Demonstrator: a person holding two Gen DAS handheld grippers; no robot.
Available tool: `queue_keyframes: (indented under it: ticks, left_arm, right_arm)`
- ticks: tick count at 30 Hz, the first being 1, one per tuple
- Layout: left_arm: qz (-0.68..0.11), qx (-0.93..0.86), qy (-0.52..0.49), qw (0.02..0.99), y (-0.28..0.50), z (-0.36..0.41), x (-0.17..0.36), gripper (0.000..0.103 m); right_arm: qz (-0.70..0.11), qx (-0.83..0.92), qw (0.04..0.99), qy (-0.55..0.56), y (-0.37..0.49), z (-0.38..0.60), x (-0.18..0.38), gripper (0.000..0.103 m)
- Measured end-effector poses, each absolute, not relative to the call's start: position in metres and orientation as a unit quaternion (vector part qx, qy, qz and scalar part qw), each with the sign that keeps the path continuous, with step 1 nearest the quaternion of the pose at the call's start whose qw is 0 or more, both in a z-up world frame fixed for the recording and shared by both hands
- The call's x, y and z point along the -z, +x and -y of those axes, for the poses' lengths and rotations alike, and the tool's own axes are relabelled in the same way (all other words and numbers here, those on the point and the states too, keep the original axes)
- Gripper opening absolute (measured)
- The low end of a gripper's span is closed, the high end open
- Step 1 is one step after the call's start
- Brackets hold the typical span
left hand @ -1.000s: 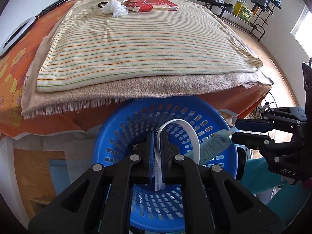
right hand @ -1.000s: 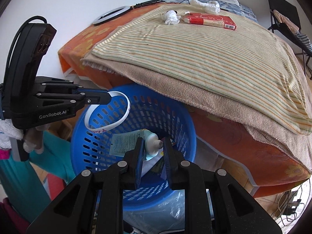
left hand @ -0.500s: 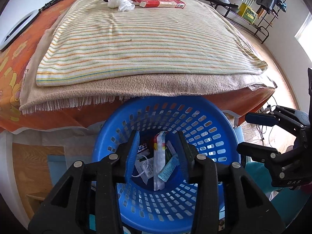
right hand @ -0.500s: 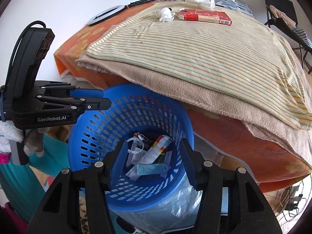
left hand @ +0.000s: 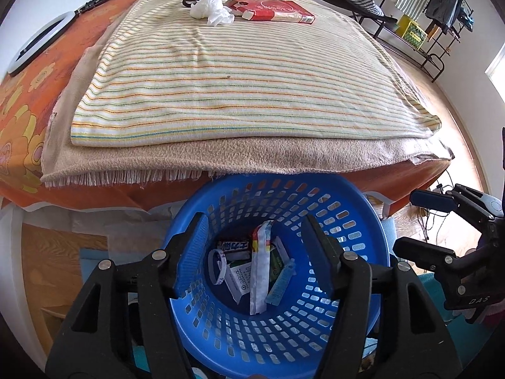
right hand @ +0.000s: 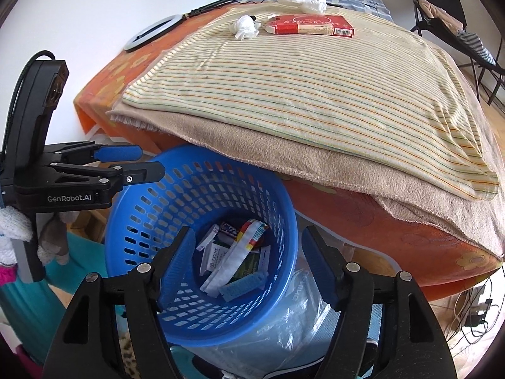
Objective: Collect trash
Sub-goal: 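Move both tools back over the bed toward the white tissue and plastic bag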
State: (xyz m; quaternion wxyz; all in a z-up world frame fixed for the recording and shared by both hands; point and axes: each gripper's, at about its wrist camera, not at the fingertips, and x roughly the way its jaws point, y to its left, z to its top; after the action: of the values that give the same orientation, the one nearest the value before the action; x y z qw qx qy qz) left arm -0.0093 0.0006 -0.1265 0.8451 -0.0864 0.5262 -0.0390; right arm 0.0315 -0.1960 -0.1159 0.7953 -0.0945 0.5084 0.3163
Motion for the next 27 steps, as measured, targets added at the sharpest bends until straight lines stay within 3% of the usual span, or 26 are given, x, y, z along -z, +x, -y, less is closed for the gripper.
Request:
queue_keyframes:
  ticks: [27]
  left_arm:
    - [-0.485,0.029,-0.119,0.866,0.069,-0.02,0.059,0.063]
  right_arm:
    - [-0.506,-0.291,0.808,-0.081,0.086,0.196,0.089,0.074]
